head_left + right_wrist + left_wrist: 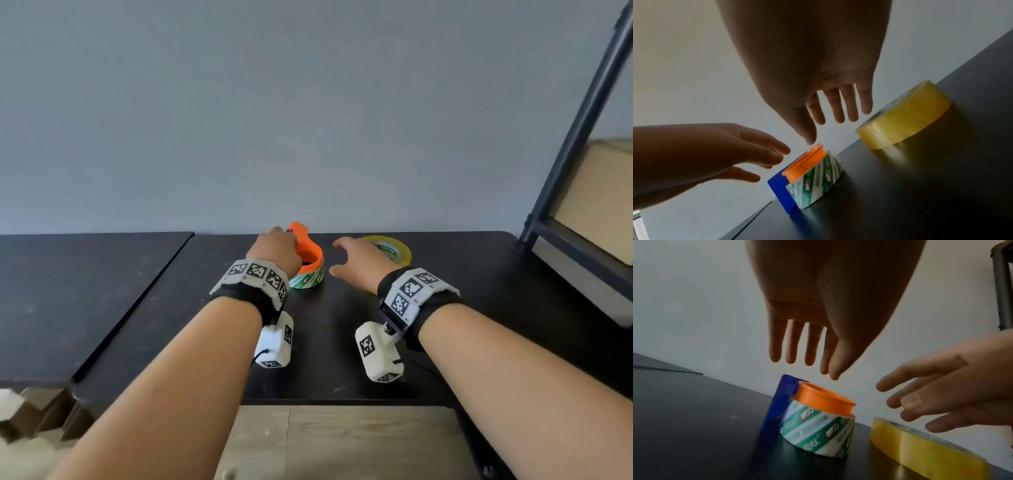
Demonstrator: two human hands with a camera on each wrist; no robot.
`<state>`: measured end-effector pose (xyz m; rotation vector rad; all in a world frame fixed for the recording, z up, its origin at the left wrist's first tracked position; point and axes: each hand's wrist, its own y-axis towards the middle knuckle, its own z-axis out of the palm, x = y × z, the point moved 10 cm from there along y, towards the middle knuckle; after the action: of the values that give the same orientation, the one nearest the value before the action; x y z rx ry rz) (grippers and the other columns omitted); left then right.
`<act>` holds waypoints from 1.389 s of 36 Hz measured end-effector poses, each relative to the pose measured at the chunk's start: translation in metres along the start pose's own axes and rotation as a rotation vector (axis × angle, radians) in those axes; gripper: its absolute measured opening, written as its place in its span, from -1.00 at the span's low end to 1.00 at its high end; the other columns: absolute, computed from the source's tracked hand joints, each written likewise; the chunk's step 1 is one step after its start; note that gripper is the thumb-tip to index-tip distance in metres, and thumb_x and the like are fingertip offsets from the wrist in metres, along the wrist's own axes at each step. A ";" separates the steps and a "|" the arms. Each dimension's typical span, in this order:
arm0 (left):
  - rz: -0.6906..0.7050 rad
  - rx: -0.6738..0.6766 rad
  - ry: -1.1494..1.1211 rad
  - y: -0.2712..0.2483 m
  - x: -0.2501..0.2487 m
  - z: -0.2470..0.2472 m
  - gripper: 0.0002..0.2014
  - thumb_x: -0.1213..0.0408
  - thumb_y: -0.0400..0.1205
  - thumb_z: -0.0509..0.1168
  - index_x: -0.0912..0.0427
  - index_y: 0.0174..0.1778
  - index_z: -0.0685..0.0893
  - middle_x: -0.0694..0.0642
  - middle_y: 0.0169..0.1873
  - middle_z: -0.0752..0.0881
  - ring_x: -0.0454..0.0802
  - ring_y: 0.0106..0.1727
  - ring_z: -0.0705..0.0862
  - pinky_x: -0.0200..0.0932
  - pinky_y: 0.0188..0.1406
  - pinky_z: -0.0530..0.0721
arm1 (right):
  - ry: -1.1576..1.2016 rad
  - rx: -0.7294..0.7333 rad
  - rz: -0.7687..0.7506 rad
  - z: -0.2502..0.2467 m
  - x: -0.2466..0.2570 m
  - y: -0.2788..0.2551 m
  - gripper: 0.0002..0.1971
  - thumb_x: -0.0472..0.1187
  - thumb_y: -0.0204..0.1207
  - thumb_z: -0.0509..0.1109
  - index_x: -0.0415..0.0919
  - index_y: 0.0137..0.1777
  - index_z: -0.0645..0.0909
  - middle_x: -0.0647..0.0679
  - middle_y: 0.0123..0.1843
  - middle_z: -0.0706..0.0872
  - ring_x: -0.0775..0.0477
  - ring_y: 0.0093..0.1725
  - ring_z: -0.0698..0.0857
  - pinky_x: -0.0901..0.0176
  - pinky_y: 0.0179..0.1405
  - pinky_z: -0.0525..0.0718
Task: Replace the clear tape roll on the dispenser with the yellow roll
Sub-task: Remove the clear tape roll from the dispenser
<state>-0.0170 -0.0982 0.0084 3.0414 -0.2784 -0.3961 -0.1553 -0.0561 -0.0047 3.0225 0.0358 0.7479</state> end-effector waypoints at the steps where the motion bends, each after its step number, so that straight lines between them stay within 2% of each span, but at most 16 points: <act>1: -0.015 0.021 0.012 0.002 0.002 0.002 -0.62 0.33 0.60 0.18 0.13 0.35 0.61 0.18 0.33 0.50 0.21 0.33 0.55 0.08 0.29 0.61 | 0.006 0.021 0.011 0.003 -0.001 0.003 -0.39 -0.11 0.58 0.34 -0.10 0.62 0.28 -0.19 0.57 0.45 -0.19 0.47 0.54 0.02 0.34 0.52; 7: -0.086 0.021 -0.026 0.008 0.025 0.011 -0.61 0.39 0.63 0.16 0.17 0.38 0.56 0.21 0.36 0.47 0.20 0.26 0.63 0.04 0.29 0.62 | 0.020 0.057 0.025 0.016 0.009 0.020 -0.47 -0.09 0.60 0.33 -0.16 0.55 0.37 -0.18 0.46 0.58 -0.18 0.40 0.60 -0.02 0.32 0.57; 10: -0.086 0.013 -0.056 0.007 0.033 0.012 -0.62 0.39 0.63 0.18 0.13 0.38 0.57 0.19 0.35 0.49 0.18 0.22 0.65 0.03 0.27 0.64 | 0.023 0.061 0.013 0.022 0.018 0.028 -0.61 -0.08 0.58 0.30 -0.17 0.38 0.49 -0.15 0.21 0.70 -0.18 0.20 0.69 0.01 0.09 0.62; 14: -0.061 0.022 -0.065 0.006 0.037 0.012 -0.58 0.45 0.60 0.24 0.11 0.39 0.56 0.16 0.38 0.50 0.17 0.28 0.63 -0.01 0.29 0.59 | 0.018 0.071 0.050 0.033 0.021 0.038 -0.75 -0.01 0.56 0.27 -0.19 0.06 0.52 -0.09 -0.17 0.62 -0.14 -0.13 0.65 0.11 -0.28 0.45; 17: -0.054 0.041 -0.070 0.006 0.039 0.012 -0.56 0.44 0.60 0.26 0.12 0.42 0.54 0.18 0.38 0.55 0.16 0.32 0.61 -0.01 0.31 0.59 | 0.036 0.070 0.100 0.036 0.018 0.041 -0.78 -0.02 0.59 0.26 -0.19 -0.08 0.49 -0.04 -0.31 0.54 -0.05 -0.31 0.57 0.15 -0.39 0.39; 19: -0.046 0.027 -0.099 0.004 0.040 0.013 -0.57 0.42 0.59 0.27 0.10 0.40 0.56 0.17 0.36 0.56 0.15 0.29 0.63 -0.02 0.27 0.60 | 0.045 0.065 0.124 0.038 0.017 0.042 -0.78 -0.04 0.59 0.27 -0.19 -0.14 0.48 -0.04 -0.35 0.52 -0.07 -0.30 0.57 0.16 -0.42 0.37; 22: 0.009 -0.037 -0.139 0.001 0.036 0.014 -0.59 0.30 0.57 0.29 0.05 0.37 0.58 0.12 0.34 0.53 0.12 0.26 0.63 -0.02 0.25 0.63 | 0.061 0.060 0.141 0.037 0.016 0.042 -0.79 -0.10 0.58 0.27 -0.18 -0.23 0.48 -0.08 -0.31 0.58 -0.15 -0.20 0.62 0.16 -0.45 0.37; 25: 0.119 -0.046 -0.098 -0.003 0.021 0.012 -0.63 0.15 0.58 0.32 0.02 0.32 0.66 0.06 0.38 0.54 0.10 0.41 0.49 -0.02 0.39 0.51 | 0.068 0.064 0.138 0.034 0.016 0.037 -0.82 -0.14 0.57 0.26 -0.25 -0.03 0.60 -0.15 -0.17 0.64 -0.15 -0.17 0.62 0.16 -0.44 0.37; 28: 0.138 -0.014 -0.025 -0.003 0.011 0.015 -0.73 0.04 0.59 0.30 0.04 0.09 0.80 0.06 0.25 0.66 0.07 0.30 0.56 -0.07 0.33 0.55 | 0.072 0.081 0.134 0.033 0.013 0.033 -0.76 -0.16 0.59 0.24 -0.28 0.10 0.64 -0.16 -0.06 0.72 -0.16 -0.10 0.68 0.13 -0.29 0.49; 30: 0.083 0.024 -0.011 -0.003 0.013 0.017 -0.75 0.07 0.60 0.31 0.02 0.11 0.78 0.09 0.19 0.68 0.07 0.20 0.61 -0.08 0.25 0.62 | 0.100 0.090 0.137 0.033 0.012 0.031 -0.75 -0.19 0.61 0.23 -0.26 0.16 0.64 -0.19 0.06 0.76 -0.18 0.03 0.73 0.06 -0.09 0.60; 33: 0.051 0.053 -0.058 -0.002 0.012 0.017 -0.69 0.07 0.59 0.34 0.09 0.18 0.77 0.06 0.15 0.67 0.05 0.22 0.62 -0.10 0.25 0.62 | 0.167 0.083 0.151 0.029 0.006 0.027 -0.71 -0.26 0.62 0.21 -0.26 0.26 0.64 -0.21 0.18 0.75 -0.22 0.16 0.72 -0.06 0.20 0.67; 37: 0.076 0.063 -0.116 -0.004 0.005 0.014 -0.66 -0.01 0.62 0.30 0.12 0.14 0.81 0.12 0.20 0.74 0.08 0.28 0.62 0.01 0.34 0.59 | 0.265 0.052 0.139 0.022 0.001 0.021 -0.73 -0.28 0.64 0.20 -0.27 0.24 0.63 -0.22 0.10 0.76 -0.24 0.09 0.73 -0.16 0.25 0.69; 40: 0.051 0.033 -0.231 -0.006 0.004 0.009 -0.73 0.07 0.59 0.36 0.03 0.14 0.81 0.07 0.21 0.75 0.05 0.21 0.68 -0.07 0.26 0.63 | 0.334 0.039 0.142 0.020 -0.002 0.018 -0.72 -0.26 0.65 0.19 -0.28 0.28 0.58 -0.21 -0.01 0.72 -0.24 0.02 0.72 -0.17 0.24 0.69; 44: 0.027 -0.024 -0.359 -0.009 0.005 0.005 -0.81 0.13 0.56 0.40 0.02 0.04 0.84 0.09 0.06 0.80 0.08 0.10 0.73 -0.08 0.12 0.65 | 0.418 -0.005 0.218 0.015 -0.010 0.014 -0.49 -0.05 0.66 0.20 -0.27 0.54 0.35 -0.28 0.27 0.70 -0.28 0.17 0.75 -0.20 0.26 0.70; 47: 0.010 -0.051 -0.447 -0.011 0.006 0.005 -0.85 0.16 0.52 0.43 0.03 -0.05 0.85 0.10 -0.07 0.83 0.11 0.03 0.75 -0.01 0.13 0.68 | 0.566 -0.035 0.255 0.010 -0.014 0.011 -0.49 0.08 0.66 0.21 -0.33 0.39 0.46 -0.28 0.20 0.72 -0.27 0.08 0.80 -0.17 0.17 0.76; 50: 0.035 0.007 -0.475 -0.016 -0.002 0.013 -0.86 0.19 0.51 0.44 0.05 -0.06 0.84 0.10 -0.10 0.82 0.09 -0.03 0.74 -0.06 0.08 0.67 | 0.670 -0.102 0.196 0.000 -0.011 0.012 -0.65 -0.04 0.61 0.34 -0.34 0.15 0.66 -0.27 0.10 0.80 -0.24 0.06 0.80 -0.22 0.14 0.77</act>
<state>-0.0196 -0.0827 -0.0050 2.9004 -0.3527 -1.1133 -0.1648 -0.0681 -0.0097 2.5588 -0.2767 1.6777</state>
